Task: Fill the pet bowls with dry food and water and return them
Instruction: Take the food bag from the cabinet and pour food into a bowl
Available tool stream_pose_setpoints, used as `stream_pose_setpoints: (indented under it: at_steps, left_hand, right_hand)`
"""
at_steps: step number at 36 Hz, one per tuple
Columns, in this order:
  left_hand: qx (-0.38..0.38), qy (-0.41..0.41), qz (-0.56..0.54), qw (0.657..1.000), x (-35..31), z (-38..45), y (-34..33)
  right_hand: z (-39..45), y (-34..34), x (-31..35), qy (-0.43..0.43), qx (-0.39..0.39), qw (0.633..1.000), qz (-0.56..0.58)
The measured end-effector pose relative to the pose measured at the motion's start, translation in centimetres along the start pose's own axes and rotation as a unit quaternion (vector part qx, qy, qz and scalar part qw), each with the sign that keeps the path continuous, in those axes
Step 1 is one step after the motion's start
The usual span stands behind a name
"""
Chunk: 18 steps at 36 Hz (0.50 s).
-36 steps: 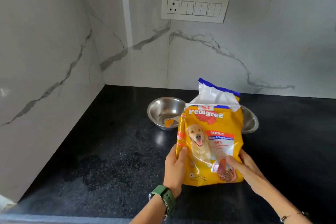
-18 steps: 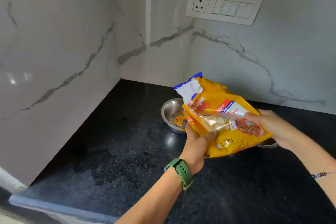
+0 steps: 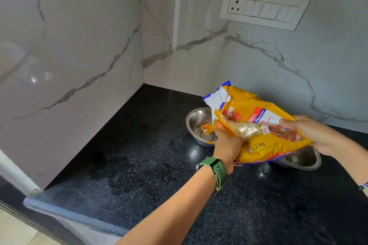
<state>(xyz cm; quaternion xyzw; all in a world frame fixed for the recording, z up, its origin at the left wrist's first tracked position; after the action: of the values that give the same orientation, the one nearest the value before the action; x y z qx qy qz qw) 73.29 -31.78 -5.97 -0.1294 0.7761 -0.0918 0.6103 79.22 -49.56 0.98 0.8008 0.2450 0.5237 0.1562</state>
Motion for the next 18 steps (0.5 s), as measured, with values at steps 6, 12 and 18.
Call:
stream_pose_setpoints:
  at_steps: [6,12,18]
  left_hand:
    - [-0.063,-0.094,0.091,0.989,-1.5,-1.0,0.0]
    - [-0.065,-0.026,0.101,0.992,-0.7,-0.2,-0.3]
    - [-0.055,-0.035,0.098,0.993,-0.9,0.0,-0.3]
  right_hand:
    - [-0.1,0.6,1.0,0.03,-0.048,0.998,0.015]
    - [0.7,0.5,0.9,0.014,-0.056,0.998,-0.027]
    - [0.6,0.7,1.2,0.028,-0.052,0.998,-0.022]
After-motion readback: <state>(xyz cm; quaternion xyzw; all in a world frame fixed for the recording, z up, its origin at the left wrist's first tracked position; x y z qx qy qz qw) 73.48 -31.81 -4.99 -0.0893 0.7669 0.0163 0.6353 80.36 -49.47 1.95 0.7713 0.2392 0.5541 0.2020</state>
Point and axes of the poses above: each hand's wrist, its own z-axis towards the middle knuckle, its own y-axis out of the back of the hand, x = y × z, the point moved 4 cm from there along z, towards the middle knuckle, and after that the axes turned 10 degrees about -y, right-handed, at the moved point
